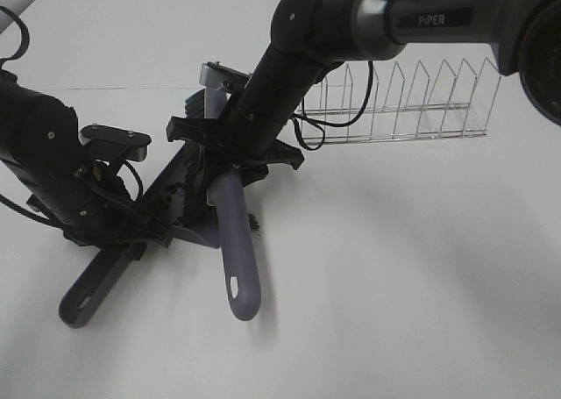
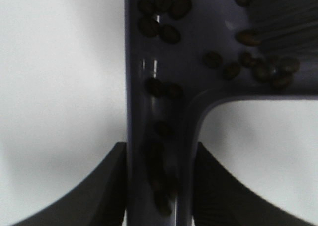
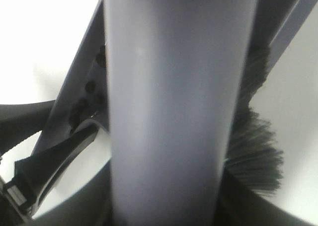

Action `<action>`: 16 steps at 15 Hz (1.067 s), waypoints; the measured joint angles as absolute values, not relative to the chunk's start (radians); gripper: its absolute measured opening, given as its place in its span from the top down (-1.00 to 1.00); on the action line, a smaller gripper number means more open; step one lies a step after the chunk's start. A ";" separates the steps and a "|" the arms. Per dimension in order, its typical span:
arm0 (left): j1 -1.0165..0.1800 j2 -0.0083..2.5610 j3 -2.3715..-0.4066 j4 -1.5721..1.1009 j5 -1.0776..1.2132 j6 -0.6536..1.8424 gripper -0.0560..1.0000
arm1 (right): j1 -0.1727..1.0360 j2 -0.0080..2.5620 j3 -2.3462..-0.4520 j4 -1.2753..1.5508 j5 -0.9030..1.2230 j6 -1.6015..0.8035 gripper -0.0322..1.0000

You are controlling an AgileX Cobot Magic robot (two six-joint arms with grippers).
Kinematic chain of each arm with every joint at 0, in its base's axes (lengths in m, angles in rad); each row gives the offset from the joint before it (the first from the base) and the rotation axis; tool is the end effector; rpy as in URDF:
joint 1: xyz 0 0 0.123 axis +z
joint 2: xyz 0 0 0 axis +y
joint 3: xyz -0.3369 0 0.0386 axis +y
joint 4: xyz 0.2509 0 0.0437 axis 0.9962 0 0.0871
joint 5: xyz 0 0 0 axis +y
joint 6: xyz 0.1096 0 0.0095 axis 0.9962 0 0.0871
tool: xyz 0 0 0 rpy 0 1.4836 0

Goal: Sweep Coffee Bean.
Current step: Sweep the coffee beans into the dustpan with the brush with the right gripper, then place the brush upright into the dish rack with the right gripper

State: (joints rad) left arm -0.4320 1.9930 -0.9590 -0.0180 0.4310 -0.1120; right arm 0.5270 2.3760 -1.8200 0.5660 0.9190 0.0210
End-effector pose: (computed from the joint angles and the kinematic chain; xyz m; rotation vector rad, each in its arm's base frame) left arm 0.3267 -0.1515 0.1133 0.4483 2.9226 -0.0899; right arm 0.4361 0.3081 0.1373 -0.2967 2.9863 0.7799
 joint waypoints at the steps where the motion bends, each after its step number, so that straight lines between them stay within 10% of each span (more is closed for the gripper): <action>1: -0.432 1.993 -0.959 -0.018 0.431 -0.111 0.31 | 0.527 2.361 -1.820 0.558 0.919 0.013 0.37; 16: -0.432 1.994 -0.959 -0.025 0.431 -0.104 0.31 | 0.395 2.157 -1.816 0.189 1.217 0.047 0.37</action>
